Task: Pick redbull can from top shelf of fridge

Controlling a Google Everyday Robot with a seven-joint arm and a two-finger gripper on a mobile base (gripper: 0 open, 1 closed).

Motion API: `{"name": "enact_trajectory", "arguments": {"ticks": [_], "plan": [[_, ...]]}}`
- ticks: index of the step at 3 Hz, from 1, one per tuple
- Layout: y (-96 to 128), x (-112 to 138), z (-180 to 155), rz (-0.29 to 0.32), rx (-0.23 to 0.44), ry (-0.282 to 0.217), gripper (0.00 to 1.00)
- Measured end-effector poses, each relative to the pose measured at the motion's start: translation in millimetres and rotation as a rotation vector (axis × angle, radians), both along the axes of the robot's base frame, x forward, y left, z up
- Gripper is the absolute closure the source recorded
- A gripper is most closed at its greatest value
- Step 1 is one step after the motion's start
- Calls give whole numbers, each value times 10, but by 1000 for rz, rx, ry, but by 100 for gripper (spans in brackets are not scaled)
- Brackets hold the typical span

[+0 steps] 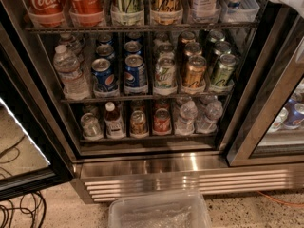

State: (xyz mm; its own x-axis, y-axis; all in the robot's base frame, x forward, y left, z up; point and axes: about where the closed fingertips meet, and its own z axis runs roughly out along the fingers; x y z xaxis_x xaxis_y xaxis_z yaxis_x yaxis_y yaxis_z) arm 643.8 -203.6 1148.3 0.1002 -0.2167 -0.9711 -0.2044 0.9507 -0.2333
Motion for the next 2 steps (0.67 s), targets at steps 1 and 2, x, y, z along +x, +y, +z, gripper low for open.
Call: {"name": "enact_trajectory", "arguments": {"ticks": [1, 2], "plan": [[138, -115, 187, 83, 16, 15, 100], [-29, -319, 162, 105, 8, 46, 100]]}}
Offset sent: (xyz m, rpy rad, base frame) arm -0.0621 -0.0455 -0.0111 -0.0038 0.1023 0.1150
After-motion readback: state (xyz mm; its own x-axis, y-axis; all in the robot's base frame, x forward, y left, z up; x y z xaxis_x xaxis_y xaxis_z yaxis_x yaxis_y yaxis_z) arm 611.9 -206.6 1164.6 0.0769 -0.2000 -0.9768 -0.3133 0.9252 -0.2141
